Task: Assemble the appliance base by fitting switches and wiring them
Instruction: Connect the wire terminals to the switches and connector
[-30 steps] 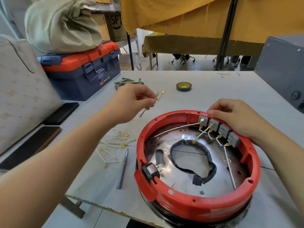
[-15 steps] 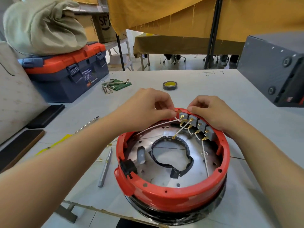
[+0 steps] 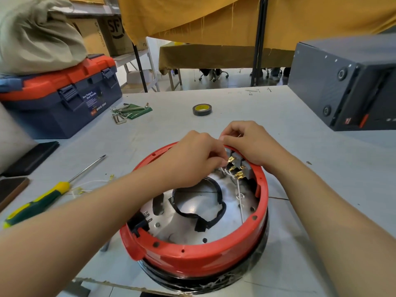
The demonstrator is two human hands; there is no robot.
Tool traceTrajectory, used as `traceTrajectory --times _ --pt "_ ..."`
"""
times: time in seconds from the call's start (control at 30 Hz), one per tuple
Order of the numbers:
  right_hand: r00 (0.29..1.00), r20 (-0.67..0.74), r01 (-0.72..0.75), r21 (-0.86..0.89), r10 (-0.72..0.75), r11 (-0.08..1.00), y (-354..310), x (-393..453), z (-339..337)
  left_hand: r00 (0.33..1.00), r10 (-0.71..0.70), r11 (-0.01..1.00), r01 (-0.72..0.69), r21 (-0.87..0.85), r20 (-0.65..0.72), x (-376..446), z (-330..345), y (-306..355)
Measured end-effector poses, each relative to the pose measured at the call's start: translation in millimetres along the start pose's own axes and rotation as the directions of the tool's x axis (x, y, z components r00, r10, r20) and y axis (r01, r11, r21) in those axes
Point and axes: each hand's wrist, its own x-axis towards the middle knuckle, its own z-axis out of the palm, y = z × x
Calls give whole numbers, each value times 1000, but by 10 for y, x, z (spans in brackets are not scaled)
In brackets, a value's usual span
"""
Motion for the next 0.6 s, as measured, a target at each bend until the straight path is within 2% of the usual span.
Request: traceTrajectory --times 0.17,0.47,0.6 --pt "1000 -4 -6 -6 6 1000 9 11 4 1000 -9 999 9 48 1 0 31 -9" --pt "1000 -5 1 6 -1 1000 12 21 13 997 76 974 -81 212 33 7 90 29" --pt "1000 -1 5 4 -5 1000 11 22 7 994 109 968 -110 224 17 3 112 27"
